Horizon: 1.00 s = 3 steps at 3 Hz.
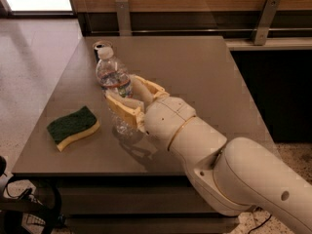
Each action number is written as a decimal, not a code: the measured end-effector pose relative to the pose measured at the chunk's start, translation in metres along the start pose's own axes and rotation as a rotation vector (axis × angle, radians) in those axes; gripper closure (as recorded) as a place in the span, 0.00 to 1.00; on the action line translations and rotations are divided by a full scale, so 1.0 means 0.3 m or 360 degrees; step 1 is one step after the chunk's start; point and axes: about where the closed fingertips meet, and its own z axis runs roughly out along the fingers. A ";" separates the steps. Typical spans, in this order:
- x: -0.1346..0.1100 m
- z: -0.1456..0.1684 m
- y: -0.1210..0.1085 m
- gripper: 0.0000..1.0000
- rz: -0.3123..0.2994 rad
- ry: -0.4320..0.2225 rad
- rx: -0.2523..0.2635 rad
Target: Move water bottle near sponge
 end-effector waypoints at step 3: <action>0.099 -0.015 0.008 1.00 -0.0060 0.0025 0.0124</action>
Offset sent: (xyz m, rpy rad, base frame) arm 0.0079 0.0078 -0.0277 -0.0396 -0.0387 -0.0707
